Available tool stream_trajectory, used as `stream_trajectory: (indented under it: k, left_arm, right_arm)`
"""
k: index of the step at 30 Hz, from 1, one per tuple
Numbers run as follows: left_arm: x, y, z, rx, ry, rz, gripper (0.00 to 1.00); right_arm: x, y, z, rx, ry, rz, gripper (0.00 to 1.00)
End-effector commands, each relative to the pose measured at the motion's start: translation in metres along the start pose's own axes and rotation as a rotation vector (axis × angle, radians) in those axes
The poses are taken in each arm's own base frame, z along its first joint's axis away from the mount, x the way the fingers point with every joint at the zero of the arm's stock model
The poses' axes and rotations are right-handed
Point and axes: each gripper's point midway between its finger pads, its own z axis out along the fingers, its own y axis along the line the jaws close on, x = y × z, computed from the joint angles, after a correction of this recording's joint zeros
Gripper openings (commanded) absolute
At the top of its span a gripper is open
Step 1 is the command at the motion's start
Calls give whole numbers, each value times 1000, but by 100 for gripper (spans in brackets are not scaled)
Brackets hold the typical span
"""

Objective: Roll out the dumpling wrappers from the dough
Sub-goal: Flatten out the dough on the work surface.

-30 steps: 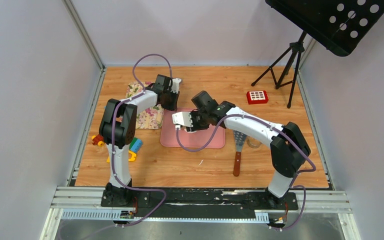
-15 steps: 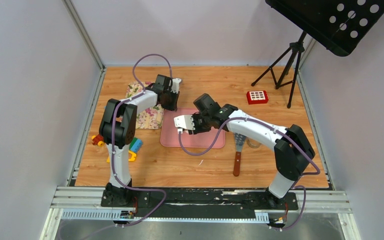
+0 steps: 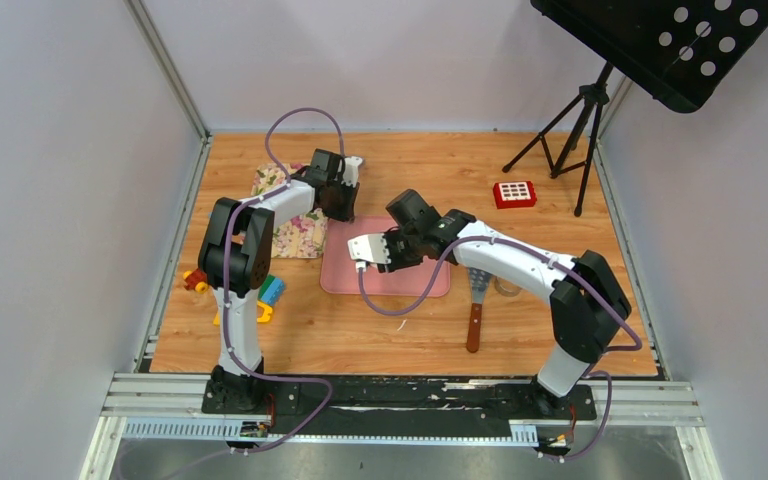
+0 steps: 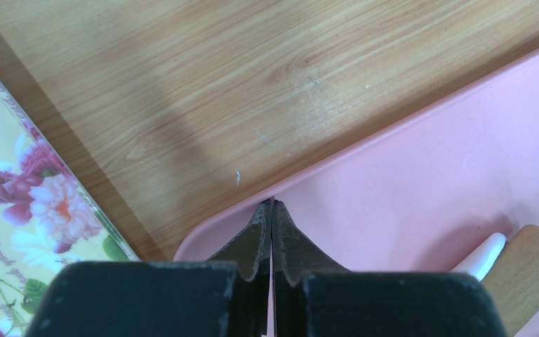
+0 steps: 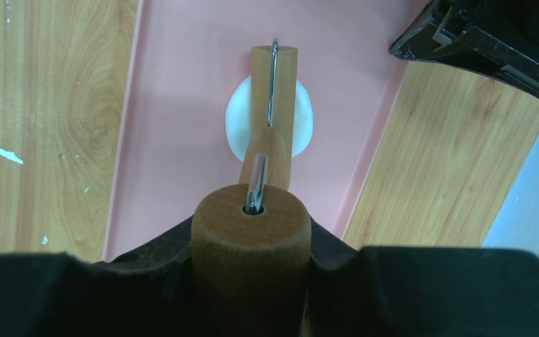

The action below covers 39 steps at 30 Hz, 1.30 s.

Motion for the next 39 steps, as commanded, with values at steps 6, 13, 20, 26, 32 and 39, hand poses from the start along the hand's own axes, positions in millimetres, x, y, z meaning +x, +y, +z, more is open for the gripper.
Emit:
stream_trajectory:
  k: [6,13,20,26,32,39]
  left_arm:
    - [7,8,4,-36,28,-6,0]
    - [8,8,4,-36,29,-6,0]
    - [8,8,4,-38,30,-5,0]
    - [8,8,4,-36,30,-7,0]
    - [8,8,4,-35,30,-7,0]
    - [8,8,3,-35,29,-6,0]
  right_arm:
    - [44,142,-15,-520,173,159,0]
    - [47,143,-14,-520,188,162,0]
    - [48,145,-15,-529,193,162,0]
    - [48,147,-19,-542,194,162,0]
    - [47,147,-22,-553,197,159,0]
    - [47,146,-23,-554,202,157,0]
